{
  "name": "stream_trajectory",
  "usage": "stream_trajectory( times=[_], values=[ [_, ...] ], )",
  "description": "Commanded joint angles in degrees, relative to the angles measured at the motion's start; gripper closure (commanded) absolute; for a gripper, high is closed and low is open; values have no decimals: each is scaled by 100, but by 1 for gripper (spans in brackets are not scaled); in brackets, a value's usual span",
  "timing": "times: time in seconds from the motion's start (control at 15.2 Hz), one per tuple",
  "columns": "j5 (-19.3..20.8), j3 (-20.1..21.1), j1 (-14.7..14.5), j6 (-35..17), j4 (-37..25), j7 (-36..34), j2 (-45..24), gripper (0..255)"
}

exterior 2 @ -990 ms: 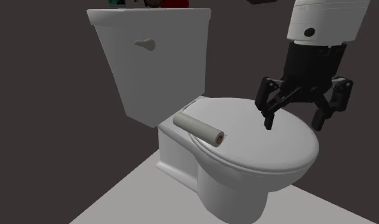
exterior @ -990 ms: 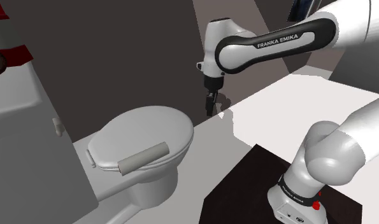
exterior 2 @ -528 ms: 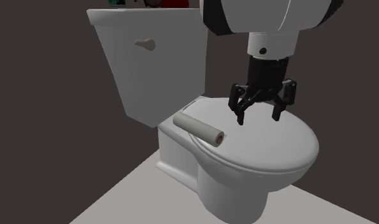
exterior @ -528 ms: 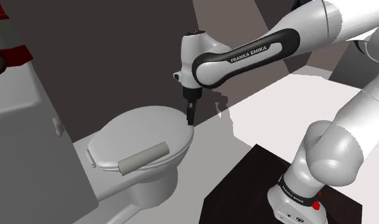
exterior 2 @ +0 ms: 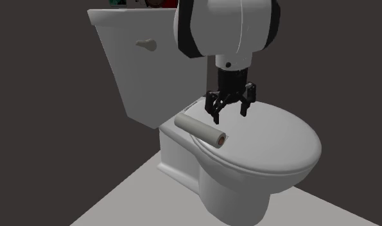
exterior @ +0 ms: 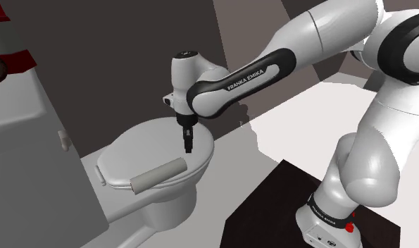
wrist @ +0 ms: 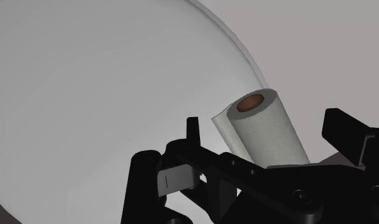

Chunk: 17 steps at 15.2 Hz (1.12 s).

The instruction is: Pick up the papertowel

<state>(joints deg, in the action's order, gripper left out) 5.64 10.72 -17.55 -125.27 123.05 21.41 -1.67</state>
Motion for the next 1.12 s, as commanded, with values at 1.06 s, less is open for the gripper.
stream_trajectory(
  times=[1.06],
  values=[
    [876, 325, -628, -991, -979, 72, -1858, 0]
  ],
)
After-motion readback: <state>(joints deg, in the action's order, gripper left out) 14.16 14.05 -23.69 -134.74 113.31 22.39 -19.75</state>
